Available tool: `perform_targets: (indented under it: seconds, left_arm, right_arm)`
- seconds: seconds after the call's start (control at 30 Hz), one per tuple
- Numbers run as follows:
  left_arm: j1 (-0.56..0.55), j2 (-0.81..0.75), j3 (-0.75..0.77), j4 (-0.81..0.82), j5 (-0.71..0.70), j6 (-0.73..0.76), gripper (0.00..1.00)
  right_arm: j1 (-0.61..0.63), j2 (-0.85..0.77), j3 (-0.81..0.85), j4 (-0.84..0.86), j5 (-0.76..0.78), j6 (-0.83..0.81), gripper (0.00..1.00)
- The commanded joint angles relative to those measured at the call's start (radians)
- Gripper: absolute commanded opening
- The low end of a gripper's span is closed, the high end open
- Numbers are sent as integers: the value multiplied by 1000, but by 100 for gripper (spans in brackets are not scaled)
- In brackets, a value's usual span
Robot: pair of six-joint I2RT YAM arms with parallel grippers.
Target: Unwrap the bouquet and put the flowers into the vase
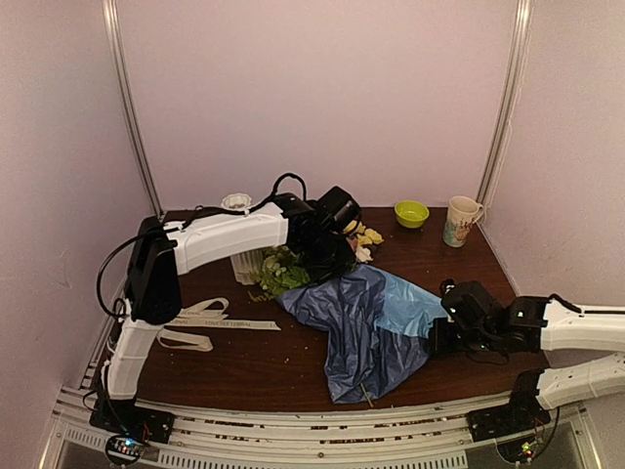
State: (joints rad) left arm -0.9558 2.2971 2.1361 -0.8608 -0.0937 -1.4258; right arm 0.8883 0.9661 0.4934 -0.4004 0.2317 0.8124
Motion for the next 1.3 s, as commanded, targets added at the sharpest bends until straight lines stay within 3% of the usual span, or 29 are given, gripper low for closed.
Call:
perform_targets:
  seconds: [0.0,0.2,0.4,0.57,0.73,1.0,1.27]
  left_arm:
    - [-12,-197,-110,15,-49,65,0]
    - [-11,-465,-379,27,-94,151,0]
    - [8,-741,-750,82,-132,261,0]
    - [34,-930,-1068,122,-166,284,0]
    - [71,-1058,-1290,132,-197,271,0]
    - [136,-1063,-1456,172,-221,291,0]
    - [156,-1009,-1468,169,-252,303,0]
  right_arm:
    - [-17,-13,32,-17,32,-13,0]
    - [-40,-29,37,-36,63,-19,0]
    - [-70,-25,42,-50,81,-21,0]
    - [-90,3,43,-41,72,-28,0]
    - [-101,42,37,-26,57,-23,0]
    - [-118,84,26,-5,54,-29,0]
    - [-182,85,-2,-6,55,-41,0]
